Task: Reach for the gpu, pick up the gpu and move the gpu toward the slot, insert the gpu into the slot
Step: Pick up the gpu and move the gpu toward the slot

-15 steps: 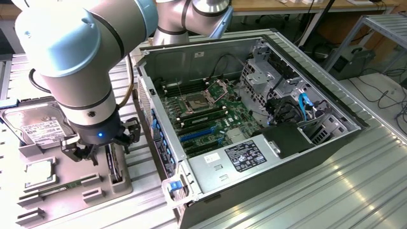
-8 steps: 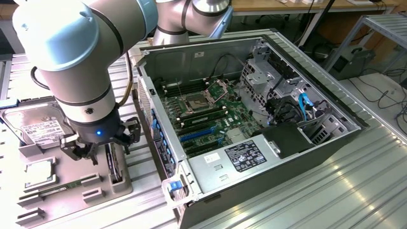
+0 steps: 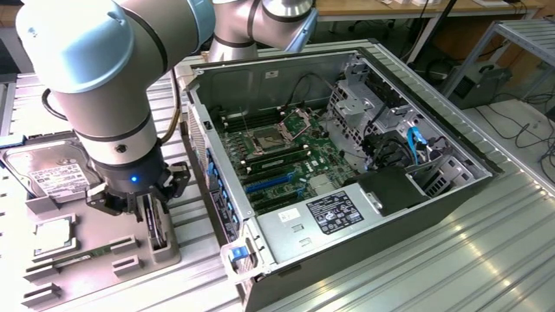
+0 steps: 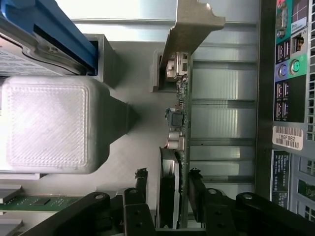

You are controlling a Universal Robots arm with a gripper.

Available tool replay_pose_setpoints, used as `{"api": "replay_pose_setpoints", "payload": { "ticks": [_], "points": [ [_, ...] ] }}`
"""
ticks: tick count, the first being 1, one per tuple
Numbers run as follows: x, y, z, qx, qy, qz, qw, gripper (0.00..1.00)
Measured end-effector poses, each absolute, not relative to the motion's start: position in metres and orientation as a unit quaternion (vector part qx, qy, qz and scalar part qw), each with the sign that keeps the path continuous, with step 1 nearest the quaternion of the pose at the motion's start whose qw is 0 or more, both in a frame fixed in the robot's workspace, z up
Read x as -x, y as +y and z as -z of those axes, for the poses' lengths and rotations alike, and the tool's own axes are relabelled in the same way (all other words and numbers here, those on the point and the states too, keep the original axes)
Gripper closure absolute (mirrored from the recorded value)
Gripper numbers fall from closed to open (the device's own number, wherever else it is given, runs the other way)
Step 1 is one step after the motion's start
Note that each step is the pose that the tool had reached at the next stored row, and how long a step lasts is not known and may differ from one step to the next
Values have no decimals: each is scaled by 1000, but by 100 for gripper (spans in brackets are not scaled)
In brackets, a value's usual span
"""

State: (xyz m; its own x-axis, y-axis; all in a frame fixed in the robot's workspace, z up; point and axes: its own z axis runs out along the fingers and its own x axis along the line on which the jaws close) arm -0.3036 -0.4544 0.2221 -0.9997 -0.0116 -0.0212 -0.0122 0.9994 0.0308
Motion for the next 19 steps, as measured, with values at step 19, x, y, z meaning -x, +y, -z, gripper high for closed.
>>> {"api": "replay_pose_setpoints", "payload": {
  "ticks": [19],
  "points": [
    [303, -453, -225, 6, 1000, -15, 10, 72]
  ]
}}
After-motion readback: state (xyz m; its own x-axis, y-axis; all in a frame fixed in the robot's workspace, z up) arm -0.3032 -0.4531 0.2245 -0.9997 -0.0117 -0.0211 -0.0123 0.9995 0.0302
